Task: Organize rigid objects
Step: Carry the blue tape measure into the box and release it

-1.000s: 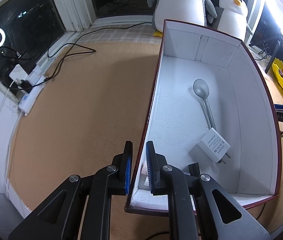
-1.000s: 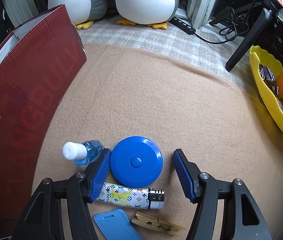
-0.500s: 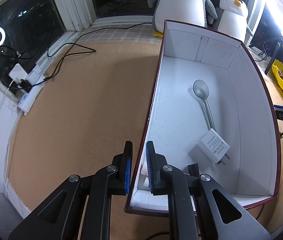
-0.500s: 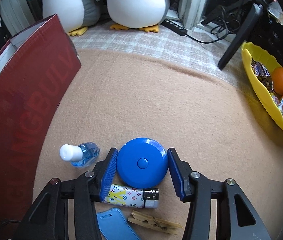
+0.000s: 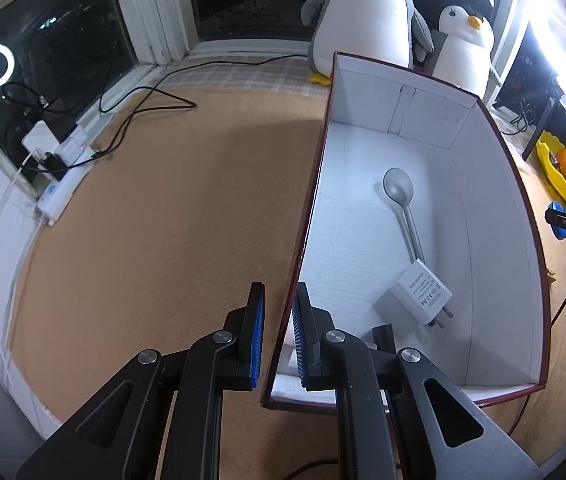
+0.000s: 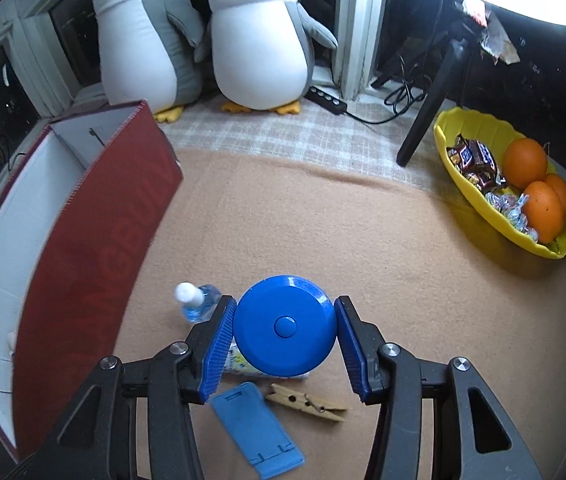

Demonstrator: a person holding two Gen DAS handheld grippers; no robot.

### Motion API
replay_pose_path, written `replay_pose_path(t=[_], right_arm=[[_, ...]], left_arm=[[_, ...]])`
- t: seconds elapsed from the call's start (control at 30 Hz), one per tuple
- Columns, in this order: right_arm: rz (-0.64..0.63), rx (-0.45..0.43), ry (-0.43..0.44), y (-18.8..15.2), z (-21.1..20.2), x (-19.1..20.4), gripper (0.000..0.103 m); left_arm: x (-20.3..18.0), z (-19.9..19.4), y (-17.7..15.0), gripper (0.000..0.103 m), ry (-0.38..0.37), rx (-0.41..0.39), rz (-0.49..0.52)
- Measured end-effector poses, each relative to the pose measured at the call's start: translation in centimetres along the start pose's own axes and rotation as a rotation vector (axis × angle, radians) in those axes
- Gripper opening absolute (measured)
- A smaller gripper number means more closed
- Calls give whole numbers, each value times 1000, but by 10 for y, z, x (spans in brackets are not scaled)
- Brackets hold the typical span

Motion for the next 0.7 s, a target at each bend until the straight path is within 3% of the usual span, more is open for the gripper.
replay_pose_path(t=[0.33, 0.7], right_arm=[[-33, -81, 53, 3, -51, 31, 46], [-140, -150, 146, -3, -102, 102, 46]], left_arm=[[-1, -7, -2, 11, -16, -29, 5], [-1, -7, -3, 8, -29, -55, 7]])
Point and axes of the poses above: each gripper's, at about its wrist camera, not at the fingertips, and z roughly the way its jaws point, x to its left, y to its top, the point moved 9 cm from there along z, roughly the way its jaws point, and after that the axes turned 9 degrees about -y, right-handed, at the moved point
